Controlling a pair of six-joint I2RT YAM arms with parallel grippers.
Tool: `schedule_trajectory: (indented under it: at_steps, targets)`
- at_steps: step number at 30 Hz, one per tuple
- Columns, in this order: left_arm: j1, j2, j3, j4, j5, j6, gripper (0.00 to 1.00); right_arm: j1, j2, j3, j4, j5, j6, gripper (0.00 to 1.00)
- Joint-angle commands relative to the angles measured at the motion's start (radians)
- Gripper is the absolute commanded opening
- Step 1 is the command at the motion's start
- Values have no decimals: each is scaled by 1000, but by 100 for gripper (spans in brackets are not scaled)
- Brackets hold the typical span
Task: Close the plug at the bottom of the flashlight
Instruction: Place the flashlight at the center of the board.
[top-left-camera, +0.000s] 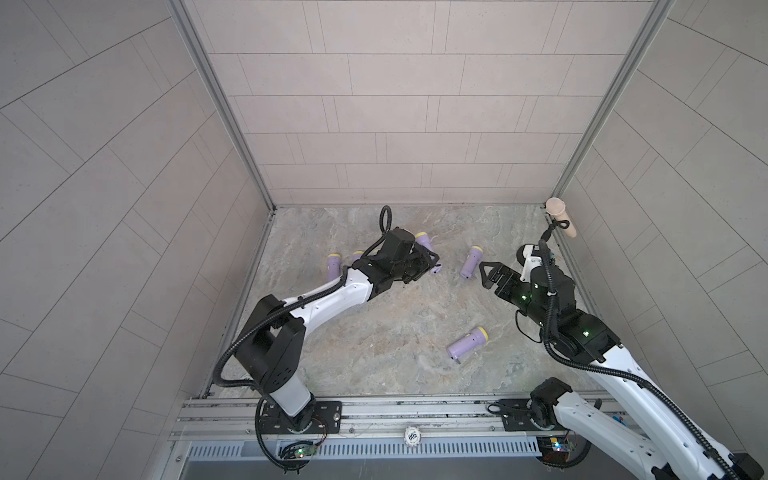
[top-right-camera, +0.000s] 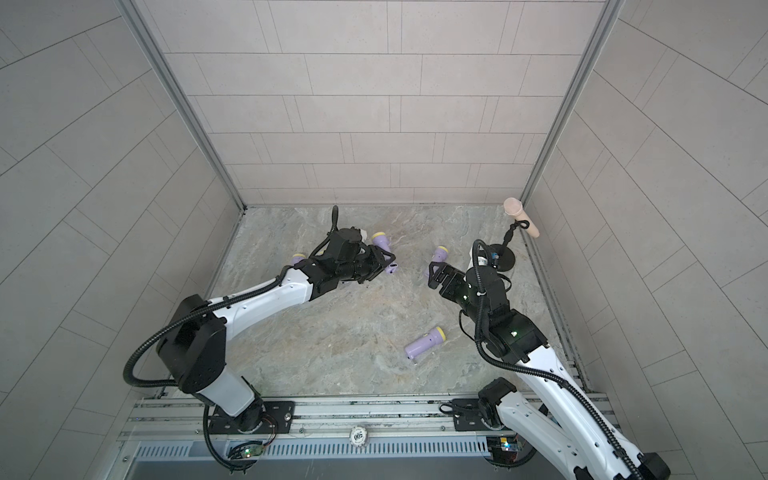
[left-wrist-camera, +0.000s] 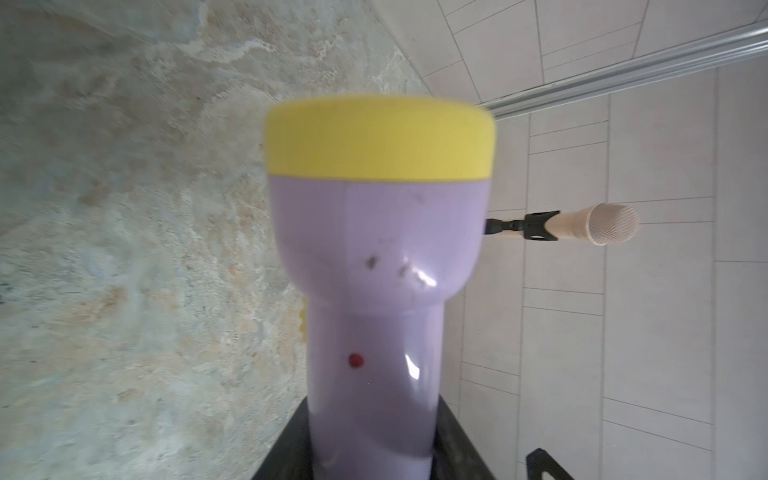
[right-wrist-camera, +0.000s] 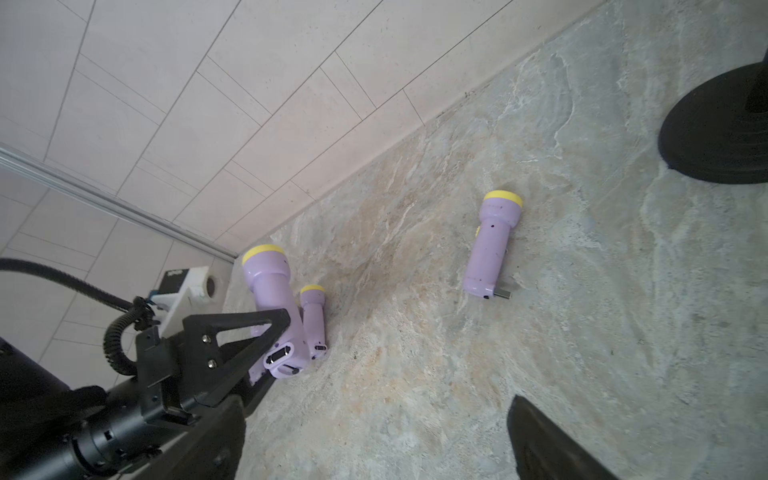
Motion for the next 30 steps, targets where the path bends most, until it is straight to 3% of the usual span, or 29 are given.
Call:
schedule_trajectory:
  at_steps: [1, 8, 15, 30]
  targets:
    - [-2, -10, 76, -245, -111, 175, 0, -1, -18, 26, -76, 1, -82, 100]
    - [-3, 69, 179, -433, -216, 288, 0, -1, -56, 8, -98, -20, -134, 100]
    - [-2, 198, 312, -557, -240, 350, 0, 0, -77, -25, -91, -39, -151, 100]
    - [3, 406, 512, -687, -329, 394, 0, 0, -76, -65, -74, -63, -168, 100]
